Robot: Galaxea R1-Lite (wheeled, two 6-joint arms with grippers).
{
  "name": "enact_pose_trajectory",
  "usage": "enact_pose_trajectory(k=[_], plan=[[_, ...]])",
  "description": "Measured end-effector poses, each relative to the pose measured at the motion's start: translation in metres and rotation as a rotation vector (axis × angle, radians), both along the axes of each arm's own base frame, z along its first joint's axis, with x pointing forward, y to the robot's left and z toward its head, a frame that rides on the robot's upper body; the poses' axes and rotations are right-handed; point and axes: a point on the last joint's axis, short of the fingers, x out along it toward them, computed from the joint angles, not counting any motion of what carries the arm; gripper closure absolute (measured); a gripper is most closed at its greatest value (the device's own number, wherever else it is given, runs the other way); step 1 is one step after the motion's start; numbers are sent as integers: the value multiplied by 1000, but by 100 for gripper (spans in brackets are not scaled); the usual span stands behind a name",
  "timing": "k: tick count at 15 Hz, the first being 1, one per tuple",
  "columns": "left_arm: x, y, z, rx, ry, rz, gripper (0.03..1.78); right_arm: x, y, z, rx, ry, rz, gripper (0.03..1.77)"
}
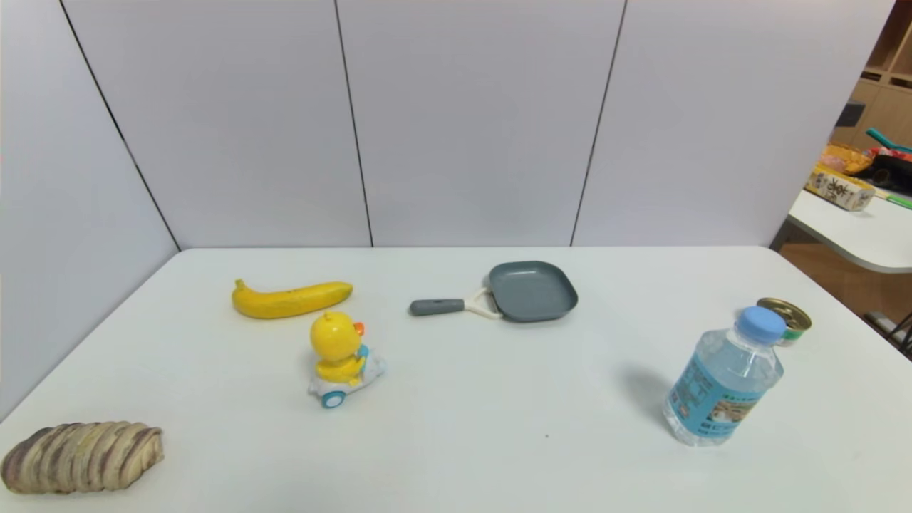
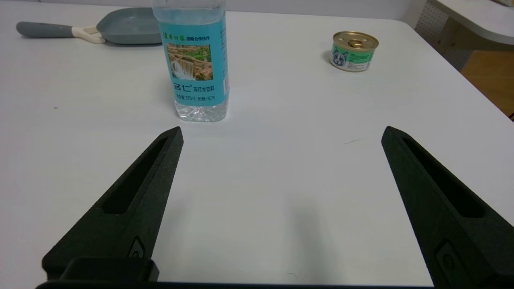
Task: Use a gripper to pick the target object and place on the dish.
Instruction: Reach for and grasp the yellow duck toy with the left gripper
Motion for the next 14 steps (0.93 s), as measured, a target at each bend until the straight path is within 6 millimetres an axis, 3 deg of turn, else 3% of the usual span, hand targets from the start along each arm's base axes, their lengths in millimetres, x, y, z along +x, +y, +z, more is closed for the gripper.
enact_pose_trajectory(k=[14], plan=[[0, 0, 0, 0, 0, 0, 12, 0, 0, 0, 0, 0, 0, 9]])
